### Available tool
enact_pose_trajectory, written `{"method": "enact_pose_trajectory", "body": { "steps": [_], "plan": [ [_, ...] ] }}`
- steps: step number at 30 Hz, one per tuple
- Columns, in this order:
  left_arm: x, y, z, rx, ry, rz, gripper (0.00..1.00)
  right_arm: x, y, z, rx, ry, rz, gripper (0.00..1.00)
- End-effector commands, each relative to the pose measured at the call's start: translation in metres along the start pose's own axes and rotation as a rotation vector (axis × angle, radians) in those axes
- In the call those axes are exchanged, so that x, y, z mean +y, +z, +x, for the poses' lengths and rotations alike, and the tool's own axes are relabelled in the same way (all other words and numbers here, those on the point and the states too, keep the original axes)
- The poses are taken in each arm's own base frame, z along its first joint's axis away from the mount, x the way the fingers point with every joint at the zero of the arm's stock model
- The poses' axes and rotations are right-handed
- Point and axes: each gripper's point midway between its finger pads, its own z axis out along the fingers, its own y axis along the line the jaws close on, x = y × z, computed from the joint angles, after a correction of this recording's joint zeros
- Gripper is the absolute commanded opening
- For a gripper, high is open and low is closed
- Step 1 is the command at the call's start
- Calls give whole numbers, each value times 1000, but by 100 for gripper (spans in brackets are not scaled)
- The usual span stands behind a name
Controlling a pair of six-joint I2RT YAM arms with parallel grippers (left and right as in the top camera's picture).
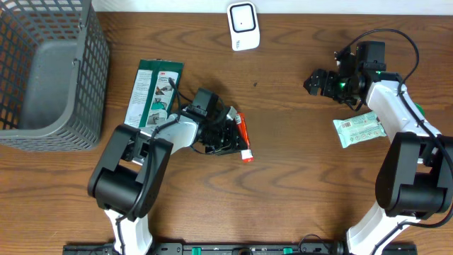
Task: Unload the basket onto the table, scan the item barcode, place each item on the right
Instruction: 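Grasp the red stick by its end with the left gripper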
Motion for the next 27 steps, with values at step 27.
{"method": "enact_pose_trajectory", "body": {
  "steps": [27],
  "plan": [
    [103, 37, 1, -187, -291, -444, 54, 6, -9, -9, -29, -7, -4, 99]
  ]
}}
